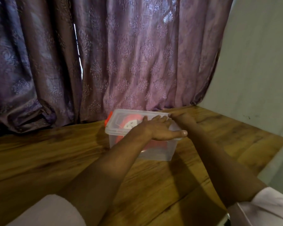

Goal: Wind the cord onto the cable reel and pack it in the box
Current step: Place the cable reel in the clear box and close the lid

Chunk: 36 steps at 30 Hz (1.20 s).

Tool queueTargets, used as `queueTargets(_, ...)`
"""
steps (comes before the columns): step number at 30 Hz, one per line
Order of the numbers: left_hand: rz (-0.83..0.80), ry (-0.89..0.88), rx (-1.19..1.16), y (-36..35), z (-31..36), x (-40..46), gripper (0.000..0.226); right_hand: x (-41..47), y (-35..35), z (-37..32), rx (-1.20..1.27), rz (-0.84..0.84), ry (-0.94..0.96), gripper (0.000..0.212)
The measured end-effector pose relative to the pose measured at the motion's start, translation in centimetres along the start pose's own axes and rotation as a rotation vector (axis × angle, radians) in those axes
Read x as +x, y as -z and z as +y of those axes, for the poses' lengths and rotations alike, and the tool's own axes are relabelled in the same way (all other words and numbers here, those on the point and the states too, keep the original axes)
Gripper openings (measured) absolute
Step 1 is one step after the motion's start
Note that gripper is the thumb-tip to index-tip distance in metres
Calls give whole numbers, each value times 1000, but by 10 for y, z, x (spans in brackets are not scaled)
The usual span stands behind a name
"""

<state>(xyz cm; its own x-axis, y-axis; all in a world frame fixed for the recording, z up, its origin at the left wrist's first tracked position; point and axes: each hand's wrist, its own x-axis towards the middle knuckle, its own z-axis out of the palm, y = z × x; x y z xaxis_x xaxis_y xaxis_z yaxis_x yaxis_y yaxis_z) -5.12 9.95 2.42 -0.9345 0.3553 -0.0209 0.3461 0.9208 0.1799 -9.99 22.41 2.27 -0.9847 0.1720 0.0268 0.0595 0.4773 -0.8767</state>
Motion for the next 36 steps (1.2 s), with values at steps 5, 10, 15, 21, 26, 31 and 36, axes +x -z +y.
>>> queueTargets(5, -5, 54, 37, 0, 1, 2, 110, -8, 4, -3, -38, -134, -151, 54)
queueTargets(10, -1, 69, 85, -2, 1, 6, 116, -12, -2, -6, -7, -127, -167, 59)
queueTargets(15, 0, 51, 85, -1, 1, 5, 113, -19, -6, -9, -241, -77, -76, 47)
queueTargets(21, 95, -6, 55, -2, 1, 5, 104, -30, -7, -12, -611, -24, 114, 37)
queueTargets(26, 364, -167, 255, -12, -22, -26, 86, -16, -13, -6, -514, 15, 127, 41)
queueTargets(31, 631, -243, 355, -18, -98, -70, 70, 7, -10, 1, -522, 98, 270, 37)
queueTargets(36, 707, -129, 402, -27, -117, -57, 61, -10, -37, -9, -553, 514, 801, 35)
